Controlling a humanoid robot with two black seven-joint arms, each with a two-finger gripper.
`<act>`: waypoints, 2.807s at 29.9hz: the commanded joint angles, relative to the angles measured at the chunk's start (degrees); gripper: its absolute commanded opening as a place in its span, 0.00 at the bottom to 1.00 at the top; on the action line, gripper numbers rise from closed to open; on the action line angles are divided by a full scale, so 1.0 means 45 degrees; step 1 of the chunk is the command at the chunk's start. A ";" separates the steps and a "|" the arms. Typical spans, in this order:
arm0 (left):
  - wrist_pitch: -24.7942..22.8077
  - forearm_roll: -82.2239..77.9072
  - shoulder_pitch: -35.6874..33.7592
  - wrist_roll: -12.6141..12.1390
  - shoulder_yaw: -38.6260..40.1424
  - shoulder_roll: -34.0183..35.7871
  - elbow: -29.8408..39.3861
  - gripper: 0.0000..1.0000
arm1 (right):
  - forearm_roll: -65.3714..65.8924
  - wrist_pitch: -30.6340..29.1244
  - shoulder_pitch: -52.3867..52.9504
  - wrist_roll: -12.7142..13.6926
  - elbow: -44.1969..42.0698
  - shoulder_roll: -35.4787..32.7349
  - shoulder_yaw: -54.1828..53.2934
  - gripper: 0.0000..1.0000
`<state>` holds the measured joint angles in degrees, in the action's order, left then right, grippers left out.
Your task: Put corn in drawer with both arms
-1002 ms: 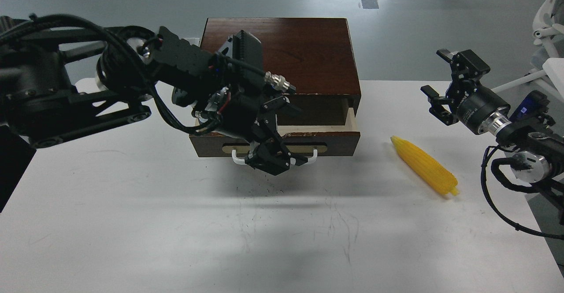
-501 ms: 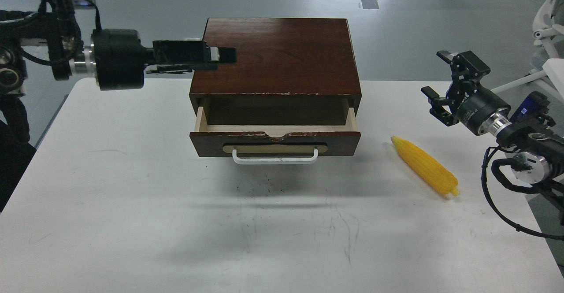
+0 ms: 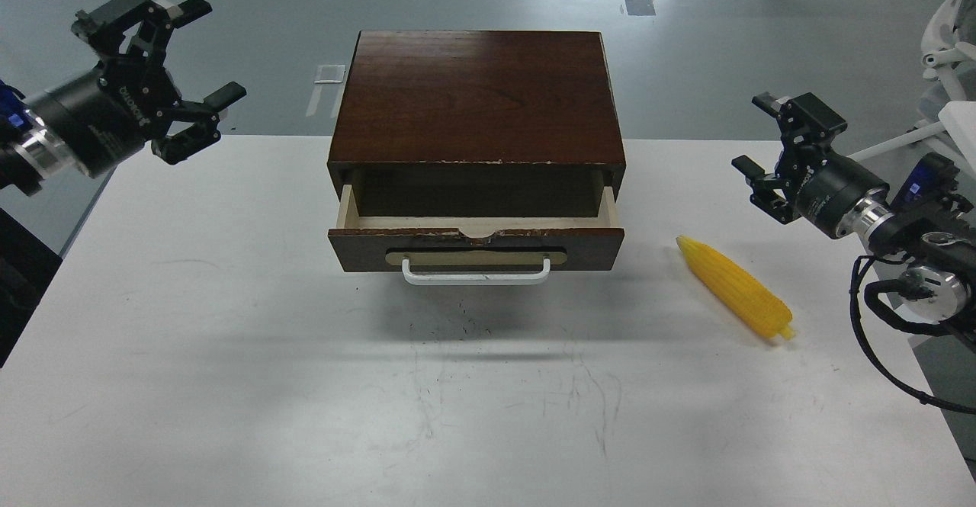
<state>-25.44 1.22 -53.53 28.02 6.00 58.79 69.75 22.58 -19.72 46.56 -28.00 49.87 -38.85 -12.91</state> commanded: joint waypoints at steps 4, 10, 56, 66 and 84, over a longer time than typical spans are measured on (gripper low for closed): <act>-0.0568 0.0451 0.0860 -0.0005 0.0054 -0.0955 -0.1201 0.99 | 0.3317 -0.0012 0.0902 0.0000 0.1047 -0.1386 0.0933 1.00; -0.0568 0.0665 0.1504 -0.0005 0.1068 -0.1853 -0.2315 0.99 | 0.7243 -0.0012 0.2212 0.0000 0.1321 -0.2344 0.2827 1.00; -0.0568 0.0959 0.2482 -0.0005 0.2281 -0.2050 -0.2570 0.99 | 1.2071 0.0808 0.3538 0.0000 -0.0086 -0.0645 0.6110 0.00; -0.0568 0.0959 0.2482 -0.0005 0.2417 -0.2011 -0.2551 0.99 | 1.2091 0.0984 0.8983 0.0000 0.0966 -0.1251 0.6227 0.00; -0.0568 0.0920 0.2462 -0.0005 0.2593 -0.1737 -0.2492 0.99 | 1.2635 0.3129 1.3618 0.0000 0.2434 0.4938 0.9916 0.00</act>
<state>-28.00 5.43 -42.47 28.00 17.70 50.75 58.54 77.85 -8.68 106.41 -28.00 60.19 -20.32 28.97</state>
